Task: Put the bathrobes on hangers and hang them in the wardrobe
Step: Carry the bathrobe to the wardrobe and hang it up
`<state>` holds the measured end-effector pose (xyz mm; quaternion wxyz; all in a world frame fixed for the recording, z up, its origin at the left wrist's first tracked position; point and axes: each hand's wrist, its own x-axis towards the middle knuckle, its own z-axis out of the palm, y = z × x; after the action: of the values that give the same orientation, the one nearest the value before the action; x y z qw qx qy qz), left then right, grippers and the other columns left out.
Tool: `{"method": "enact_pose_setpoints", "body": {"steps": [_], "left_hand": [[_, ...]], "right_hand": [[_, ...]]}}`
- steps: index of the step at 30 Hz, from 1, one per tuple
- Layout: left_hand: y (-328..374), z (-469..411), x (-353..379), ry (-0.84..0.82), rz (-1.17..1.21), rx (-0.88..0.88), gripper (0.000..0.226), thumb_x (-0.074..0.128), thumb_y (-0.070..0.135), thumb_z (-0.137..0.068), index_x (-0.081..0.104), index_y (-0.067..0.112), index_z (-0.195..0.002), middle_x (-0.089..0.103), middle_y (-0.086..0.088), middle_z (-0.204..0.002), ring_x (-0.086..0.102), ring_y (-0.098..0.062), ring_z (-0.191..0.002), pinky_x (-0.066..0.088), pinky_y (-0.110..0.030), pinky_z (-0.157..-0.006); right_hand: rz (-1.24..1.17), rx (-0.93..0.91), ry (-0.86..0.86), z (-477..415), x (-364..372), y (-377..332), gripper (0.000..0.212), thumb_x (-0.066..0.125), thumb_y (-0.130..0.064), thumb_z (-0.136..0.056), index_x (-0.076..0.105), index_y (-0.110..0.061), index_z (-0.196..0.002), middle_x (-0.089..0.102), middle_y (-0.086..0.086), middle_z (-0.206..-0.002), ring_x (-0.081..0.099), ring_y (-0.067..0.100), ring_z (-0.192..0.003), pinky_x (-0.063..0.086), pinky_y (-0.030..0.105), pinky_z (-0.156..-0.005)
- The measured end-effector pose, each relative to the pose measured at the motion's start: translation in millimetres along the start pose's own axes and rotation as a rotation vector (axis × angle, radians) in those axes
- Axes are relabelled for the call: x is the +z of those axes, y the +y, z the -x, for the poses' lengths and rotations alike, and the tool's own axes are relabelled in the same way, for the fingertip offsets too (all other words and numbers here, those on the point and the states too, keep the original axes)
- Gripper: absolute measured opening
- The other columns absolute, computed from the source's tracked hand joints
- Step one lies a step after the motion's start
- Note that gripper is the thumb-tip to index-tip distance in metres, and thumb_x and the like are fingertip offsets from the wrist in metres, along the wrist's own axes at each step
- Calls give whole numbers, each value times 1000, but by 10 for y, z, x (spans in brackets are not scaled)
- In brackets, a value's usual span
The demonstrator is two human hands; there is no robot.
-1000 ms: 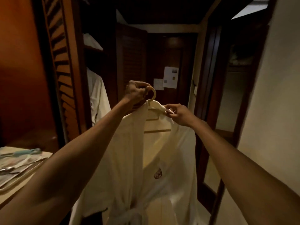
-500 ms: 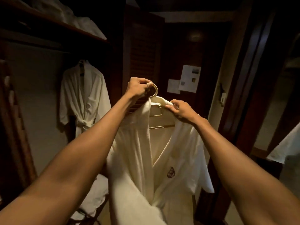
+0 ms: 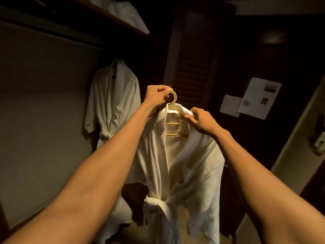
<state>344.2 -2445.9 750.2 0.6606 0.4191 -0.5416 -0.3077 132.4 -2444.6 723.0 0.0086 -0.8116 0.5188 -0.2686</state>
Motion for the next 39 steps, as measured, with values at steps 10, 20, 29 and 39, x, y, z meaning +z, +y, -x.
{"method": "enact_pose_setpoints", "body": {"steps": [10, 20, 29, 39], "left_hand": [[-598, -1310, -297, 126, -200, 73, 12, 62, 6, -95, 74, 10, -92, 65, -1, -71, 57, -6, -62, 42, -18, -54], [-662, -2370, -1088, 290, -420, 134, 16, 63, 6, -95, 71, 2, -107, 67, -1, -78, 60, 0, -63, 47, -11, -63], [-834, -3172, -1971, 456, -765, 226, 27, 64, 21, -94, 66, 7, -117, 68, -5, -105, 63, -17, -96, 49, -17, -77], [-1573, -3738, -2490, 272, -914, 238, 32, 51, 34, -94, 64, 18, -118, 69, -6, -112, 66, -25, -101, 52, -34, -87]], "right_hand": [[-243, -134, -88, -1633, 851, 236, 24, 55, -43, -95, 59, -20, -95, 63, 3, -86, 60, 25, -84, 43, 35, -71], [-254, -316, -277, -2976, 1309, -62, 35, 48, -59, -93, 60, -27, -86, 65, 0, -88, 63, 24, -89, 47, 35, -76], [-47, -305, 79, -3908, 1715, -846, 48, 34, -60, -96, 61, -24, -114, 65, 11, -114, 60, 35, -104, 41, 38, -79], [51, -170, 273, -4920, 1543, -1552, 32, 56, -37, -92, 64, -13, -111, 66, 12, -114, 61, 32, -107, 44, 35, -86]]}}
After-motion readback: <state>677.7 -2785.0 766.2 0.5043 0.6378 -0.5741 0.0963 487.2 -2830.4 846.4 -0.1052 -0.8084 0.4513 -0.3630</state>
